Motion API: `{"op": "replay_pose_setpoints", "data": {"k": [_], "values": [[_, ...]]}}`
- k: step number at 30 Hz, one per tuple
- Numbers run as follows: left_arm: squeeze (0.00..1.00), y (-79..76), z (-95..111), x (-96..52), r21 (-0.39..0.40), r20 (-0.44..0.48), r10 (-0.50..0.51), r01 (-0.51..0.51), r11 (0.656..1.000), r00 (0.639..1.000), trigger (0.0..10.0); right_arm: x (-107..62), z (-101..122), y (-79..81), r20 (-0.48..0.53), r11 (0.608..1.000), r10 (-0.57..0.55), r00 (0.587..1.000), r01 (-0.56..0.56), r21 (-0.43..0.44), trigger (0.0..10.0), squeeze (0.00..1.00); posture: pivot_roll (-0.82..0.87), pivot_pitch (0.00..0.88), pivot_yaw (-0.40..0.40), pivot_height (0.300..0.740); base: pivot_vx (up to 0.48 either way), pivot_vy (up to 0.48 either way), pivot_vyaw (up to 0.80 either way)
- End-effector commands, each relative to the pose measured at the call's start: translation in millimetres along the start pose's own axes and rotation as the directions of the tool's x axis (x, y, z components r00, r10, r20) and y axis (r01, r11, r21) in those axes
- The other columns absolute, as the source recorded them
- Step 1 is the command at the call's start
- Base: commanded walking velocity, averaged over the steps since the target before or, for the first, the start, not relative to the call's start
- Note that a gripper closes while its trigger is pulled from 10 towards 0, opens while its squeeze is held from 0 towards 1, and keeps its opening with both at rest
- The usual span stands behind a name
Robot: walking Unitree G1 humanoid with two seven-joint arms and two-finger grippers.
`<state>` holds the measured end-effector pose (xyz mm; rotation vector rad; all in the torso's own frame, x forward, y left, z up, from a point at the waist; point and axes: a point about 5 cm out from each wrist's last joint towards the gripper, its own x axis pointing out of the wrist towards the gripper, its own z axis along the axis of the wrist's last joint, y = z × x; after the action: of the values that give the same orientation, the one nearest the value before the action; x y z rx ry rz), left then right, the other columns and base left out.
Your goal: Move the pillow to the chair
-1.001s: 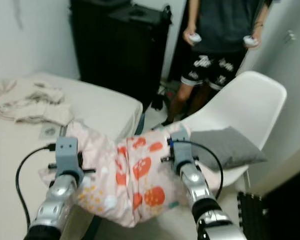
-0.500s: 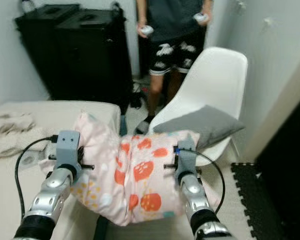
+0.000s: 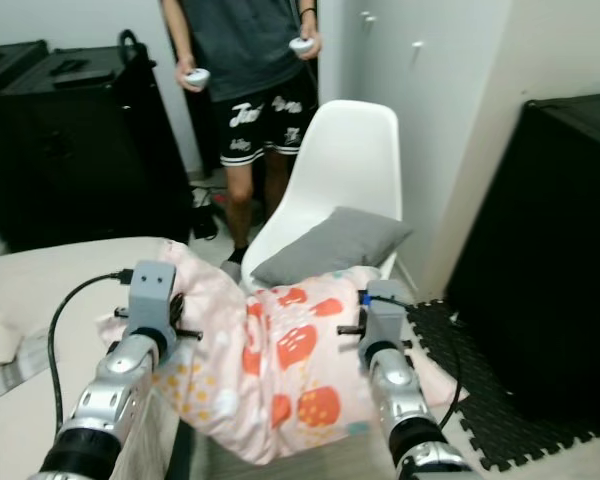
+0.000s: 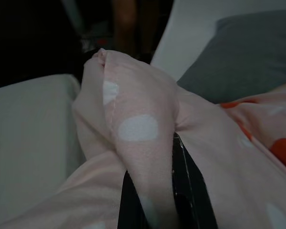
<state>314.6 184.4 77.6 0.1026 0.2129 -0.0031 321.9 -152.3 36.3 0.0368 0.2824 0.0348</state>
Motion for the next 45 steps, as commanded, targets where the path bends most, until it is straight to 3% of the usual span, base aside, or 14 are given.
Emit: {"op": "replay_pose_setpoints", "data": {"k": [1, 5, 8, 10, 12, 14, 17, 22, 25, 29, 33, 37, 45], "values": [[0.00, 0.0, 10, 3.8, -0.002, 0.040, -0.010, 0.011, 1.000, 0.999, 10.0, 2.4, 8, 6.5, 0.038, 1.000, 0.021, 0.999, -0.021, 0.005, 10.0, 0.00, 0.03, 0.013, 0.041, 0.720, 0.000, 0.000, -0.80], [0.00, 9.8, 37, 14.1, 0.000, 0.119, 0.027, -0.027, 1.000, 0.993, 10.0, 9.9, 35, -2.8, 0.133, 0.999, -0.012, 0.991, 0.017, -0.034, 10.0, 0.00, 0.02, 0.003, 0.031, 0.720, 0.000, 0.000, -0.80], [0.00, 11.0, 44, 16.0, -0.004, 0.137, 0.029, -0.028, 1.000, 0.990, 10.0, 11.8, 43, -6.0, 0.159, 0.999, -0.023, 0.987, 0.029, -0.031, 10.0, 0.00, 0.02, 0.003, 0.031, 0.720, 0.000, 0.000, -0.80], [0.00, 11.3, 59, 18.8, -0.019, 0.175, 0.025, -0.022, 1.000, 0.984, 10.0, 15.7, 62, -12.8, 0.213, 0.999, -0.037, 0.976, 0.042, -0.021, 10.0, 0.00, 0.02, 0.003, 0.031, 0.720, 0.000, 0.000, -0.80], [0.00, 6.5, 78, 19.4, -0.040, 0.231, -0.002, 0.012, 0.999, 0.973, 10.0, 19.7, 87, -20.2, 0.272, 0.999, -0.032, 0.962, 0.033, 0.003, 10.0, 0.00, 0.01, 0.003, 0.022, 0.720, 0.000, 0.000, -0.80], [0.00, 6.5, 78, 19.4, -0.040, 0.231, -0.002, 0.012, 0.999, 0.973, 10.0, 19.7, 87, -20.2, 0.272, 0.999, -0.032, 0.962, 0.033, 0.003, 10.0, 0.00, 0.01, 0.003, 0.022, 0.720, 0.000, 0.000, -0.80], [0.00, -1.1, 103, 18.1, -0.085, 0.302, -0.026, 0.054, 0.995, 0.953, 10.0, 23.2, 116, -24.6, 0.320, 0.999, 0.017, 0.947, -0.025, 0.022, 10.0, 0.00, 0.01, 0.006, 0.004, 0.720, 0.000, 0.000, -0.80], [0.00, -3.2, 110, 17.8, -0.071, 0.322, -0.031, 0.056, 0.996, 0.946, 10.0, 24.7, 127, -23.5, 0.333, 0.998, 0.048, 0.942, -0.055, 0.011, 10.0, 0.00, 0.01, 0.007, -0.008, 0.720, 0.000, 0.000, -0.80], [0.00, -5.3, 108, 16.9, -0.032, 0.315, -0.043, 0.056, 0.998, 0.948, 10.0, 25.3, 125, -19.8, 0.328, 0.998, 0.063, 0.943, -0.066, -0.002, 10.0, 0.00, 0.02, 0.009, -0.015, 0.720, 0.000, 0.000, -0.80], [0.00, -5.9, 95, 12.7, -0.030, 0.276, -0.033, 0.043, 0.999, 0.961, 10.0, 23.8, 104, -12.1, 0.277, 0.996, 0.082, 0.957, -0.084, -0.007, 10.0, 0.00, 0.02, 0.010, -0.023, 0.720, 0.000, 0.000, -0.80], [0.00, -4.7, 90, 12.1, -0.026, 0.258, -0.024, 0.032, 0.999, 0.966, 10.0, 23.2, 98, -11.5, 0.260, 0.997, 0.081, 0.962, -0.083, -0.005, 10.0, 0.00, 0.01, 0.011, -0.025, 0.720, 0.000, 0.000, -0.80], [0.00, -1.2, 73, 10.8, 0.003, 0.197, -0.009, 0.008, 1.000, 0.980, 10.0, 20.6, 76, -11.7, 0.190, 0.998, 0.067, 0.979, -0.066, -0.011, 10.0, 0.00, 0.01, 0.011, -0.027, 0.720, 0.000, 0.000, -0.80], [0.00, -1.8, 65, 11.8, 0.018, 0.165, -0.011, 0.008, 1.000, 0.986, 10.0, 18.1, 60, -16.2, 0.132, 1.000, 0.031, 0.991, -0.030, -0.008, 10.0, 0.00, 0.00, 0.008, -0.022, 0.720, 0.000, 0.000, -0.80]]}}
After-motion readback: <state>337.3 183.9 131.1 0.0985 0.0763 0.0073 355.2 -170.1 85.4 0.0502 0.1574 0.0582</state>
